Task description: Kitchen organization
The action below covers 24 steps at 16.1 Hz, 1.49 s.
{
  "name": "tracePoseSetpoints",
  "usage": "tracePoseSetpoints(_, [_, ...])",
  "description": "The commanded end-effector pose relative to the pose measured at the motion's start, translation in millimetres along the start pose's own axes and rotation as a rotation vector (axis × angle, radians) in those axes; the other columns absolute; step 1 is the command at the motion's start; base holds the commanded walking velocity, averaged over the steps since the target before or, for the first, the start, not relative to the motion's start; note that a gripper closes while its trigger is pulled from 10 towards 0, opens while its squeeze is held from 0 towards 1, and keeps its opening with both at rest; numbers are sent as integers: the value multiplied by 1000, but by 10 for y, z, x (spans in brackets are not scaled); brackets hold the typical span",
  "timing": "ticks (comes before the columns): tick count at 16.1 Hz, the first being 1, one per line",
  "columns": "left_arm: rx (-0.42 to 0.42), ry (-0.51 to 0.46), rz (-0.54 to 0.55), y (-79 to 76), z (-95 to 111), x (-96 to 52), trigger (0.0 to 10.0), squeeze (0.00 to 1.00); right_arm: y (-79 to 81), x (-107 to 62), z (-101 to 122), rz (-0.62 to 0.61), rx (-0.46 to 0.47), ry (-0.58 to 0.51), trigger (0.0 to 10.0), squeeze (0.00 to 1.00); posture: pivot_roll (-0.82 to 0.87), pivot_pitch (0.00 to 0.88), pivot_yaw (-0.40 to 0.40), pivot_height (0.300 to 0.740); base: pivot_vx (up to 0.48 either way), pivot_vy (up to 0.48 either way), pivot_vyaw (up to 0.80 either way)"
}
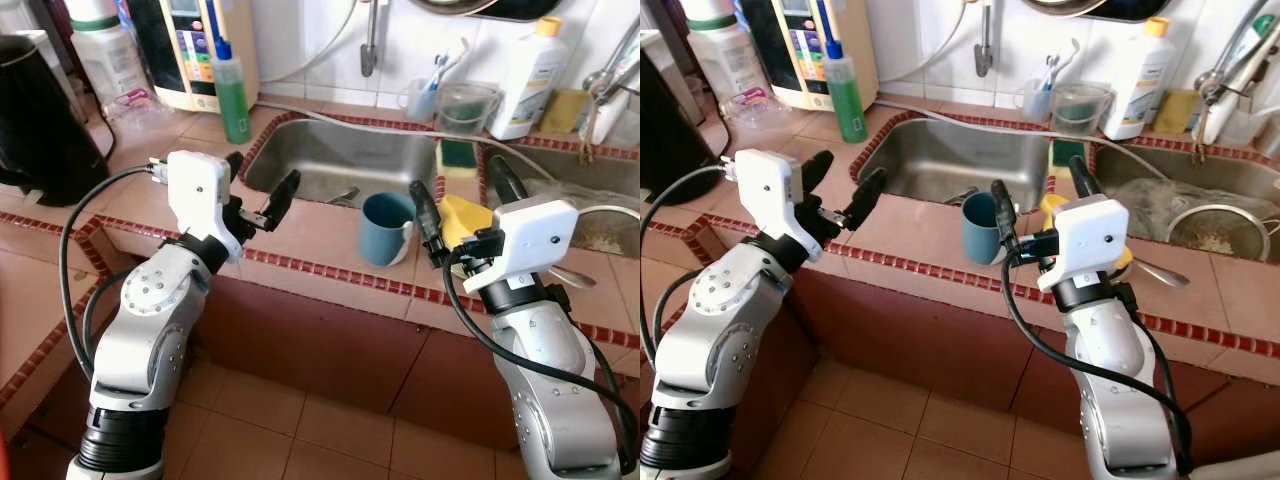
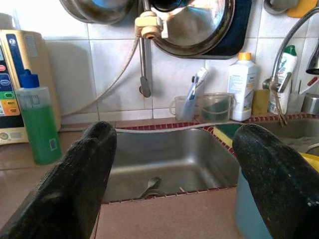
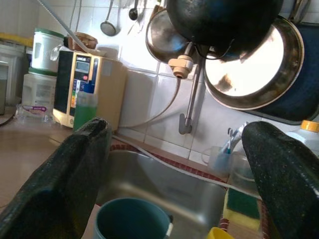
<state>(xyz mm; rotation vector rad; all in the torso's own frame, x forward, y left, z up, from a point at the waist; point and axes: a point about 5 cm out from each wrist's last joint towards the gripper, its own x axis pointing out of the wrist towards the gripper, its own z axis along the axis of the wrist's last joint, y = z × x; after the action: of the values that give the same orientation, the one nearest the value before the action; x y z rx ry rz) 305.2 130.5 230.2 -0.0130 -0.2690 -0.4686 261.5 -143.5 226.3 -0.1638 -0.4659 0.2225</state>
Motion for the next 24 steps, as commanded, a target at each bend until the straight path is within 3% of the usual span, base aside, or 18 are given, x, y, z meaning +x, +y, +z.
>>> tracePoseSetpoints(1, [13,-3,-21,-16,14,-5,10000,0,-3,7,26,3,14,-8,10000,0,-291,68,55,740,0,0,0])
tracePoseSetpoints(2, [26,25,-47,-29,-21,-8,10000,0,-11,3,-29,-22,63,34,10000,0,-290,66,55,740,0,0,0])
tracePoseSetpoints(4, [106,134,-131,-139,-161,0,10000,0,155,-143,-229,150,88,142,10000,0,-290,61,59,740,0,0,0])
tracePoseSetpoints(7, [101,203,-182,-244,-248,61,10000,0,278,-278,-326,231,119,200,10000,0,-294,65,68,740,0,0,0])
tracePoseSetpoints(11, [116,212,-226,-308,-244,209,10000,0,312,-367,-377,258,136,233,10000,0,-306,64,80,740,0,0,0])
tracePoseSetpoints(14, [206,219,-308,-391,-246,325,10000,0,375,-463,-426,299,166,267,10000,0,-314,71,94,740,0,0,0])
tracePoseSetpoints(17, [244,208,-287,-371,-271,370,10000,0,329,-486,-421,224,191,265,10000,0,-323,82,106,740,0,0,0])
tracePoseSetpoints(19, [263,223,-211,-269,-344,346,10000,0,227,-498,-402,106,158,237,10000,0,-325,90,110,740,0,0,0])
tracePoseSetpoints(21, [260,217,-184,-201,-361,300,10000,0,183,-511,-415,47,160,257,10000,0,-325,95,111,740,0,0,0])
tracePoseSetpoints(24, [66,211,-121,-62,-370,233,10000,0,163,-459,-460,8,160,287,10000,0,-316,98,97,740,0,0,-481])
